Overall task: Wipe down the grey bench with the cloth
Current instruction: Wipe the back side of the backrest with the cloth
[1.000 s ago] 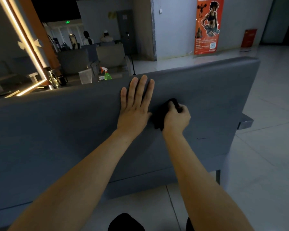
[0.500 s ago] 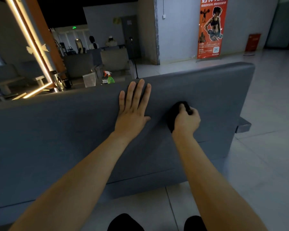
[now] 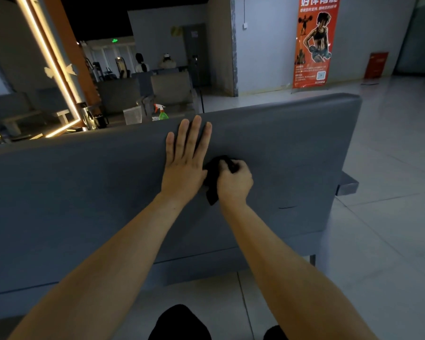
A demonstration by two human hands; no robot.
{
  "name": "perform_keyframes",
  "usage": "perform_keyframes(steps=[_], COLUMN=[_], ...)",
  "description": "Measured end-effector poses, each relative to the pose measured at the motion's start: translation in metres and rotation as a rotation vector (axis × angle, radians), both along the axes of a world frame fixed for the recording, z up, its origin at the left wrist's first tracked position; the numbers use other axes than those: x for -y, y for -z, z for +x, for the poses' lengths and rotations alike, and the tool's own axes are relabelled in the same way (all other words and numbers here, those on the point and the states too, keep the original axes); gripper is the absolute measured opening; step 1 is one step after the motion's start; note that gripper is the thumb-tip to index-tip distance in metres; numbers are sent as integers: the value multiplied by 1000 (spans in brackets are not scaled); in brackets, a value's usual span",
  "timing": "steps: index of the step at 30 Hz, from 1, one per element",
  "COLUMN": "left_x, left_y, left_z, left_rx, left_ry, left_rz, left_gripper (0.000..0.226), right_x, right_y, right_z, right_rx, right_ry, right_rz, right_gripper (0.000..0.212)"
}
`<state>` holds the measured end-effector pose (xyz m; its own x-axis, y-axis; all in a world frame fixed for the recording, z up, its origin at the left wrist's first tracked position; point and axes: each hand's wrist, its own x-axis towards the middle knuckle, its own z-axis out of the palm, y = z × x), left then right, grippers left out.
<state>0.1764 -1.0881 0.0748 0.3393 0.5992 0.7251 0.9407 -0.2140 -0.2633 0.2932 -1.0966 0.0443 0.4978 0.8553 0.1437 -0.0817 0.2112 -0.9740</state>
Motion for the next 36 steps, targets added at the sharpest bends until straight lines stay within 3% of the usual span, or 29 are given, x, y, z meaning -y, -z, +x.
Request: perform_keyframes(steps=[6, 12, 15, 18, 21, 29, 33, 36], left_x=[1, -8, -11, -12, -16, -23, -28, -28], left_y=[6, 6, 13, 13, 9, 15, 16, 18], left_z=[19, 26, 15, 6, 25, 55, 62, 66], left_rx=[136, 204, 149, 118, 216, 354, 374, 392], left_ry=[-29, -40, -25, 0, -64, -96, -87, -78], left_rz=[43, 104, 152, 166, 175, 200, 187, 173], left_gripper=[115, 111, 101, 100, 109, 127, 126, 115], right_x=[-19, -12, -3, -4, -12, -41, -40, -29], right_y=[-1, -2, 4, 8, 13, 43, 44, 42], right_z=[109, 53, 13, 18, 42, 180, 176, 112], right_rx=[-244, -37, -19, 59, 122, -76, -69, 71], right_ry=[314, 150, -51, -108, -55, 405, 413, 185], right_rz=[-84, 0, 59, 113, 121, -80, -63, 13], right_gripper=[13, 12, 7, 7, 6, 15, 9, 8])
